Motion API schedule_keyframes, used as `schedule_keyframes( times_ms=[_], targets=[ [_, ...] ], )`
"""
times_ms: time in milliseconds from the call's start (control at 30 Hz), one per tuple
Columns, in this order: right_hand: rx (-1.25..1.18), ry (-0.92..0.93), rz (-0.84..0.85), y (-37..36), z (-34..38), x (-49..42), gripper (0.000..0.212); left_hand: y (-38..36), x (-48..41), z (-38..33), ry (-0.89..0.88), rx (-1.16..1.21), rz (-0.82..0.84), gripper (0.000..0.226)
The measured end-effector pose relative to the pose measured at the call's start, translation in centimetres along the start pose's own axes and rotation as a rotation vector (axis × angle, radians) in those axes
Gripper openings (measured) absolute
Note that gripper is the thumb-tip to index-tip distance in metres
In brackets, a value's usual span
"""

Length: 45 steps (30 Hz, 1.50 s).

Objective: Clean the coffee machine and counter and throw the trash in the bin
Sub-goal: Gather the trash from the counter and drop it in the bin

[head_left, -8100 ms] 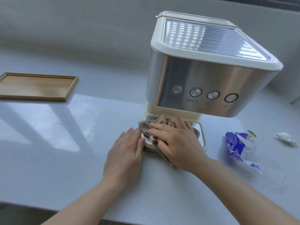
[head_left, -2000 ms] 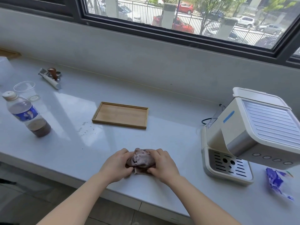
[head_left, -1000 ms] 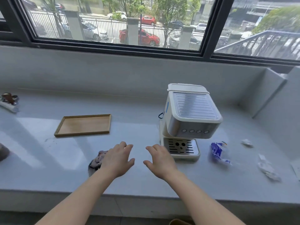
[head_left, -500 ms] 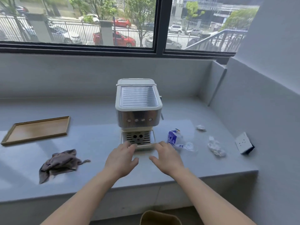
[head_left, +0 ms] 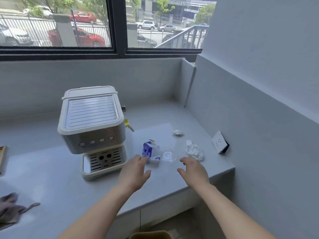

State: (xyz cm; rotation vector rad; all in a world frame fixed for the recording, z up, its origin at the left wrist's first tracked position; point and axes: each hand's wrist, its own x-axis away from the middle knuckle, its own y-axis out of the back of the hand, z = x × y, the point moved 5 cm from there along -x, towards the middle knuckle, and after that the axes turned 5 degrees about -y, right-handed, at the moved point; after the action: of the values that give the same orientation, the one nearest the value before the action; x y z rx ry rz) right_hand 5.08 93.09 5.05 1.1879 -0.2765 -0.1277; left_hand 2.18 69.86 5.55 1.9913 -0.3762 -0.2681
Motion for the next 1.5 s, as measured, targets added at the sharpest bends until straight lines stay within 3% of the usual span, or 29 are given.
schedule_keyframes(
  times_ms=[233, 367, 467, 567, 700, 1000, 1200, 1400, 1500],
  targets=[
    [0.062, -0.126, -0.060, 0.9, -5.4, -5.4, 0.040, -2.3, -5.1, 0.1, -0.037, -0.168, 0.018, 0.044],
    [0.165, -0.059, 0.003, -0.2, -6.9, -9.5, 0.054, -4.5, -6.8, 0.4, -0.070, -0.323, 0.105, 0.036],
    [0.277, 0.041, 0.078, -1.7, -7.7, -11.8, 0.056, -5.0, -7.5, 0.4, -0.075, -0.406, 0.082, 0.021],
    [0.265, 0.145, 0.067, -2.7, -8.5, -13.0, 0.044, -4.8, -7.8, 0.1, -0.092, -0.546, 0.113, 0.027],
    [0.155, 0.267, 0.011, -2.3, -8.9, -12.8, 0.018, -3.8, -6.8, -1.6, -0.116, -0.621, 0.024, 0.042],
    [-0.158, 0.564, 0.028, -0.7, -4.1, -6.8, 0.013, -2.6, 3.2, -4.8, 0.054, -0.393, -0.304, 0.017],
    [-0.194, 0.658, 0.071, -3.1, -1.4, -0.5, 0.008, -4.5, 10.9, -4.0, 0.108, -0.264, -0.433, 0.005],
    [-0.213, 0.682, 0.136, -6.4, -0.3, 4.7, 0.016, -8.0, 17.0, -2.9, 0.144, -0.200, -0.431, 0.003],
    [-0.245, 0.680, 0.150, -8.1, -0.4, 7.1, 0.018, -9.3, 19.2, -3.0, 0.130, -0.182, -0.450, 0.019]
  ],
)
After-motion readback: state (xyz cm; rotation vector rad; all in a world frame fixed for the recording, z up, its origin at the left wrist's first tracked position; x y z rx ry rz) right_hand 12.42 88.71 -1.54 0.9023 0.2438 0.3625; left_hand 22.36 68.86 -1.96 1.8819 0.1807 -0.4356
